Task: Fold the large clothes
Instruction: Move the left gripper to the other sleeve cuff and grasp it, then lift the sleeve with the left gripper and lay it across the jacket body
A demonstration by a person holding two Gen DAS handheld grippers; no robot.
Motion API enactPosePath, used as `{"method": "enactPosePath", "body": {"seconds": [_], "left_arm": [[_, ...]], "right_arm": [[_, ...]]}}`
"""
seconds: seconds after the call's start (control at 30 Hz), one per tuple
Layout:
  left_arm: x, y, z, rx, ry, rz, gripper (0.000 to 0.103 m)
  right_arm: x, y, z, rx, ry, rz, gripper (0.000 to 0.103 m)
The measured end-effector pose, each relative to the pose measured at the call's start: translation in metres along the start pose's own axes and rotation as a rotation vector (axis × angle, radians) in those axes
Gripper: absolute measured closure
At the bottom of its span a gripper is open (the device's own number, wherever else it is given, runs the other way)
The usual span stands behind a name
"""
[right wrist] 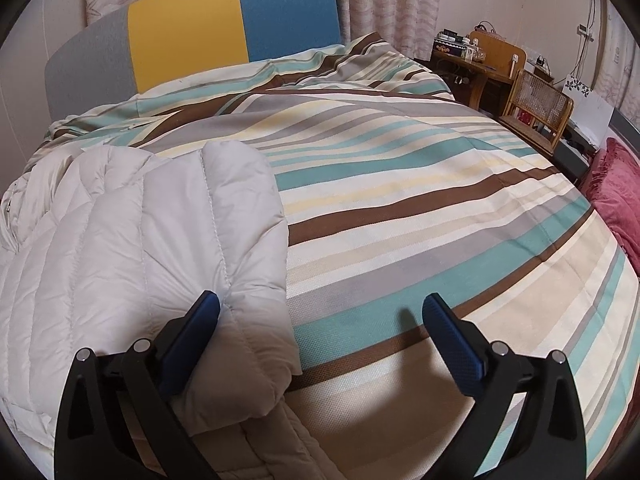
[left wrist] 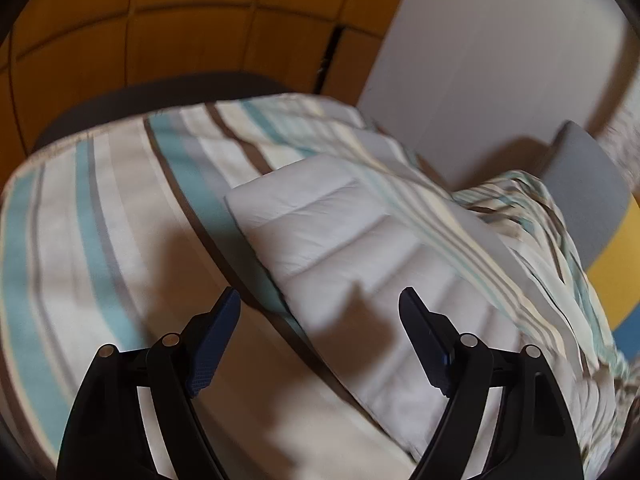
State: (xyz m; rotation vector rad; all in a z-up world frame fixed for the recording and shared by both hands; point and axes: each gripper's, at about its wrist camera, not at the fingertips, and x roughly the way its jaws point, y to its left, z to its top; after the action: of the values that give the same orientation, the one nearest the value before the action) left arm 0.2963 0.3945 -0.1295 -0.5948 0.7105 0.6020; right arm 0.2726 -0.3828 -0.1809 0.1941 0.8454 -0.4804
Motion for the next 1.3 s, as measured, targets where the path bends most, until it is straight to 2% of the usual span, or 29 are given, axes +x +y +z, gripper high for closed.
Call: {"method": "enactPosePath", "body": {"seconds": [0.07, 0.13, 0.17, 0.23, 0.27, 0.33, 0.4, 0.5, 0.63, 0.73, 0.87, 0.93, 1.07, 1.3], "left_arm": [[0.015, 0.008, 0.005, -0.034, 0.020, 0.011, 0.022], [0.030, 0.014, 0.007, -0.086, 0.060, 0.010, 0.034], [0.034, 0.017, 0.006, -0.105, 0.069, 0.001, 0.034], [0.037, 0.017, 0.006, -0.127, 0.047, 0.007, 0.036], [0.038, 0.016, 0.005, -0.126, 0.034, 0.007, 0.044], [0.040, 0.010, 0.004, -0.105, 0.041, 0.004, 0.080], [0.033, 0.007, 0.002, -0.111, 0.017, -0.025, 0.092], [0.020, 0.002, -0.002, -0.119, -0.036, -0.040, 0.094], [-0.022, -0.018, -0.010, -0.054, -0.155, -0.080, 0.094], [-0.059, -0.040, -0.018, -0.002, -0.227, -0.161, 0.094], [-0.111, -0.078, -0.039, 0.134, -0.307, -0.250, 0.094], [-0.134, -0.102, -0.056, 0.223, -0.325, -0.305, 0.094], [-0.162, -0.139, -0.095, 0.359, -0.327, -0.370, 0.094], [-0.174, -0.188, -0.165, 0.479, -0.259, -0.414, 0.094]], "right_arm": [[0.000, 0.001, 0.000, -0.001, -0.002, -0.002, 0.002], [-0.001, 0.001, -0.001, -0.002, -0.003, -0.004, 0.002], [-0.001, 0.001, -0.001, -0.003, -0.004, -0.005, 0.002], [-0.001, 0.001, -0.001, -0.004, -0.005, -0.007, 0.002], [-0.001, 0.001, -0.001, -0.005, -0.006, -0.008, 0.002], [-0.001, 0.001, -0.001, -0.005, -0.007, -0.008, 0.002], [-0.001, 0.001, -0.001, -0.005, -0.007, -0.008, 0.002], [-0.001, 0.001, -0.001, -0.005, -0.008, -0.008, 0.002], [-0.001, 0.001, -0.001, -0.004, -0.007, -0.008, 0.002], [-0.001, 0.001, -0.001, -0.004, -0.007, -0.007, 0.002], [-0.001, 0.001, -0.001, -0.003, -0.008, -0.008, 0.002], [-0.001, 0.001, -0.001, -0.003, -0.008, -0.008, 0.002], [-0.001, 0.001, -0.001, -0.003, -0.007, -0.008, 0.002], [-0.001, 0.001, -0.001, 0.000, -0.007, -0.005, 0.002]]}}
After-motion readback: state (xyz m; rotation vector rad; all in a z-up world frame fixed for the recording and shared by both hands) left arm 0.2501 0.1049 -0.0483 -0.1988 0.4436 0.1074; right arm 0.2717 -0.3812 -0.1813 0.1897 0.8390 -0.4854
